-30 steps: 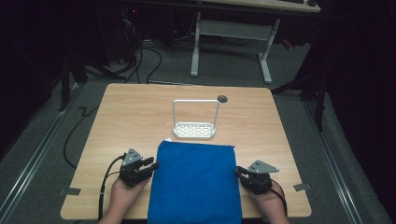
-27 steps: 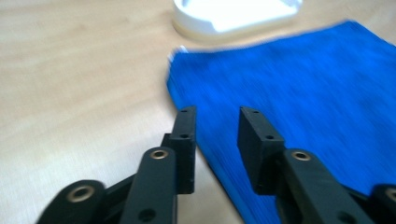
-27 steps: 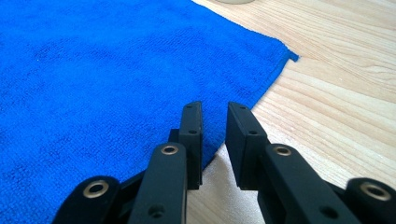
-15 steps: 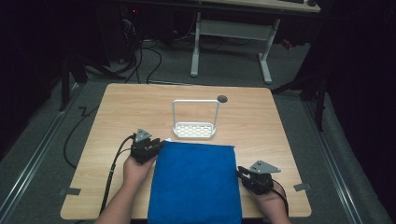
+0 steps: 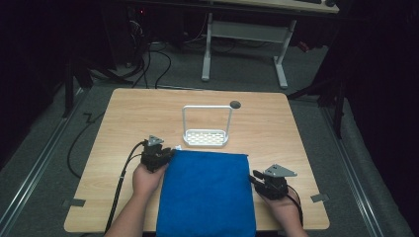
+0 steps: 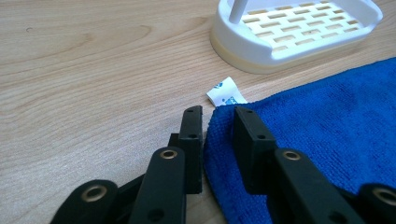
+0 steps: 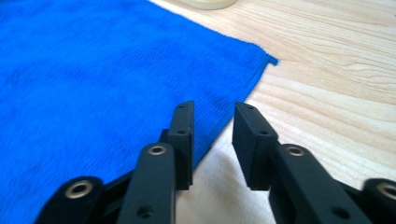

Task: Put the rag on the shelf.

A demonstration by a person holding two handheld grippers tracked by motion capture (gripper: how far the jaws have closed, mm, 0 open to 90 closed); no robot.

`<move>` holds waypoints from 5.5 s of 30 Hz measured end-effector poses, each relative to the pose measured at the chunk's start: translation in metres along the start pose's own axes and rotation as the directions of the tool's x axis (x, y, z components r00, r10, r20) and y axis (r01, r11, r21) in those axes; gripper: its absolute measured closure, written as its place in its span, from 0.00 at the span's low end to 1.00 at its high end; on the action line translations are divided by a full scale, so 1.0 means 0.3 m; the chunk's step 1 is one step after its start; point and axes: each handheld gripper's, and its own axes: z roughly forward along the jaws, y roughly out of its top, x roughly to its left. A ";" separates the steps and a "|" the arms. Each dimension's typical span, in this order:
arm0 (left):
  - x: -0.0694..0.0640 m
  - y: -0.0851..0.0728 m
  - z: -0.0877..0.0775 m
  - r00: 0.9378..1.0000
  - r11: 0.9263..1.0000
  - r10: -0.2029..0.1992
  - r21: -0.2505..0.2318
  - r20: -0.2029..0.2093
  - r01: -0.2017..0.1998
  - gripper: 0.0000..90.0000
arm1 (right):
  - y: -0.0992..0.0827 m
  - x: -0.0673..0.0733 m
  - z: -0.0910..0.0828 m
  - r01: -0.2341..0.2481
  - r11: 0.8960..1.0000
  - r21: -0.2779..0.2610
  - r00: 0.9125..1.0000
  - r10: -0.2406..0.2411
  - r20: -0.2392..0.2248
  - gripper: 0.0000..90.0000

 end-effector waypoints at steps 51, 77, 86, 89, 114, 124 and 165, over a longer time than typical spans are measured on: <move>-0.035 -0.043 -0.071 0.993 0.980 0.119 -0.164 0.025 -0.114 0.97 | 0.137 -0.021 0.112 -0.069 0.990 -0.122 0.996 0.076 0.054 0.98; -0.058 -0.011 -0.196 0.995 0.940 0.096 -0.333 0.035 -0.079 0.97 | 0.181 0.019 0.012 -0.044 0.959 -0.281 0.997 0.060 0.049 0.98; -0.102 0.018 -0.279 0.994 0.909 0.111 -0.405 0.015 -0.096 0.97 | 0.207 0.033 -0.042 -0.026 0.933 -0.359 0.998 0.047 0.048 0.98; -0.120 0.030 -0.307 0.993 0.897 0.117 -0.431 0.014 -0.099 0.97 | 0.220 0.043 -0.064 -0.012 0.923 -0.384 0.998 0.034 0.051 0.98; -0.226 0.199 -0.524 0.982 0.769 0.185 -0.619 -0.024 -0.160 0.98 | 0.393 0.103 -0.290 0.089 0.794 -0.602 0.994 -0.029 0.110 0.98; -0.246 0.281 -0.572 0.975 0.733 0.214 -0.650 -0.059 -0.200 0.98 | 0.473 0.095 -0.331 0.119 0.765 -0.633 0.990 -0.045 0.132 0.98; -0.079 0.559 -0.421 0.944 0.771 0.231 -0.547 -0.235 -0.325 0.98 | 0.710 -0.069 -0.162 0.074 0.797 -0.599 0.988 0.022 0.151 0.98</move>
